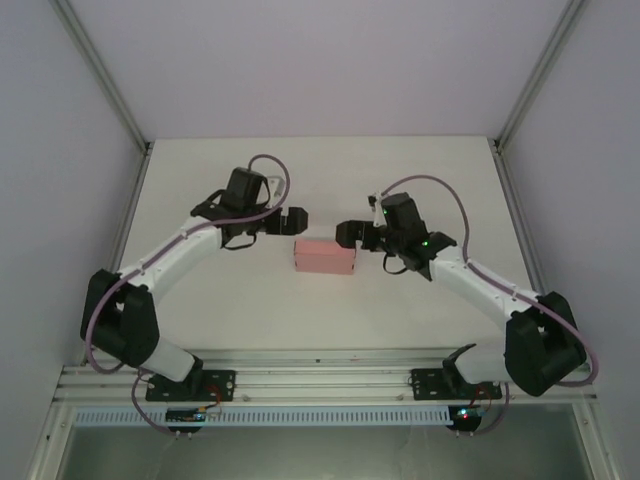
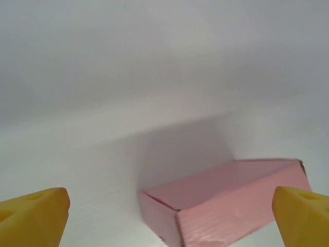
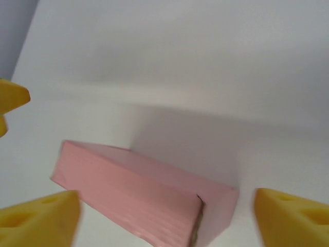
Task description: Assemble paper box
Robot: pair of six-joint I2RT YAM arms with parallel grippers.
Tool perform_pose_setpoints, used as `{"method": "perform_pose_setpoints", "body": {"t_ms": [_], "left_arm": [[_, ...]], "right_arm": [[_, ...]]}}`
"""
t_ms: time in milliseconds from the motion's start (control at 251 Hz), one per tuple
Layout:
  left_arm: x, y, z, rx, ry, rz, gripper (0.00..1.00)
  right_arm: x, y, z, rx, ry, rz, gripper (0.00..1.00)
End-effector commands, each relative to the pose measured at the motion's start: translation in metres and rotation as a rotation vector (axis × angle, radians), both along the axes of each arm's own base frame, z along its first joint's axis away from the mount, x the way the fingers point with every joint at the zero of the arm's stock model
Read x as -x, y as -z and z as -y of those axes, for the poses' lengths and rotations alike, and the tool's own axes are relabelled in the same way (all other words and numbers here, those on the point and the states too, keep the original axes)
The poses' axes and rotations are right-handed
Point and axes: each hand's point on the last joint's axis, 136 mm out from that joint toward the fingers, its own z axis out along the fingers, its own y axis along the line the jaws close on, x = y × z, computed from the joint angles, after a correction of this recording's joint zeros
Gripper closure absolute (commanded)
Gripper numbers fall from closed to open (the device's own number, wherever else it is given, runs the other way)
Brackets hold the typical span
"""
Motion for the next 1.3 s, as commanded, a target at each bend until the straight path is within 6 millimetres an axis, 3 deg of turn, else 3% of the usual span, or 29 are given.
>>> {"method": "perform_pose_setpoints", "body": {"t_ms": [0,160,339,411,531,770,934,1133,1293], "left_arm": [[-0.011,-0.021,-0.054,-0.115,-0.192,0.078,0.0],[-0.01,-0.021,-0.105,-0.132,-0.341,0.112,0.0],[0.001,-0.011,-0.145,-0.15,-0.437,0.125,0.0],[0.006,-0.005,-0.156,-0.168,-0.466,0.12,0.0],[0.013,0.003,-0.162,-0.167,-0.476,0.112,0.0],[0.019,0.009,-0.161,-0.161,-0.451,0.102,0.0],[0.021,0.009,-0.161,-0.164,-0.451,0.103,0.0],[0.021,0.007,-0.16,-0.158,-0.445,0.108,0.0],[0.02,0.005,-0.16,-0.156,-0.444,0.115,0.0]], "right_arm": [[0.007,-0.011,-0.017,0.085,-0.257,0.125,0.01],[0.017,-0.013,-0.037,0.239,-0.6,0.222,0.01],[0.033,0.012,-0.054,0.457,-0.962,0.289,0.01],[0.034,0.023,-0.06,0.549,-1.027,0.31,0.01],[0.037,0.043,-0.067,0.64,-1.09,0.277,0.01],[0.011,0.082,-0.07,0.806,-1.098,0.254,0.01],[0.013,0.102,-0.073,0.83,-1.13,0.207,0.03],[0.012,0.107,-0.076,0.83,-1.14,0.195,0.23],[0.004,0.101,-0.074,0.856,-1.115,0.212,0.64]]}}
